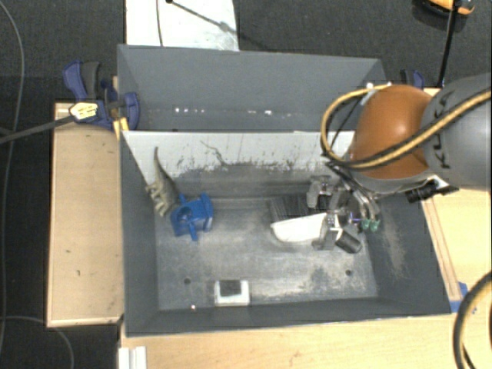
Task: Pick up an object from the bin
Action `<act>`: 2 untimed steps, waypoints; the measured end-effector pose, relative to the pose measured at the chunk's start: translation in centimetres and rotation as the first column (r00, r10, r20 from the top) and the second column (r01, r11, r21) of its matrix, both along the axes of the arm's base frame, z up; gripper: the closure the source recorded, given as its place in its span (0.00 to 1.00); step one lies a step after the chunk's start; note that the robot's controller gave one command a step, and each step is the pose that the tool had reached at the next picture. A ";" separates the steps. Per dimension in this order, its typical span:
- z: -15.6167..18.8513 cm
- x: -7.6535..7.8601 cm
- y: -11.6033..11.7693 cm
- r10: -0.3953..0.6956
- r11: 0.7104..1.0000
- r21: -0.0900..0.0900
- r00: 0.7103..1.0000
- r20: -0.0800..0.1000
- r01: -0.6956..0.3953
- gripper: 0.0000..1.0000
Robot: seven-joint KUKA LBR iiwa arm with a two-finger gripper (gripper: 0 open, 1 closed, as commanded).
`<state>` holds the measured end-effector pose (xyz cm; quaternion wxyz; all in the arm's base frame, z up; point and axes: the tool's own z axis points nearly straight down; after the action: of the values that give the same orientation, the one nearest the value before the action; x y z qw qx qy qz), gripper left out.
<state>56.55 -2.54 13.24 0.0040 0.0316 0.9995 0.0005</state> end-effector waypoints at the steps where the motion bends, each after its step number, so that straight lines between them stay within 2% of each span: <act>1: -1.5 0.3 -0.2 0.126 0.992 0.001 0.992 -0.004 -0.126 0.00; 2: -3.1 0.7 -1.0 -0.062 0.998 0.002 0.998 0.000 0.062 0.00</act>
Offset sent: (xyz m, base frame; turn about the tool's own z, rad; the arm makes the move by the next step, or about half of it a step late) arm 0.0101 -0.0250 -0.0611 -0.0938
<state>57.22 -3.57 10.16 0.0038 0.0627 0.9980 0.0013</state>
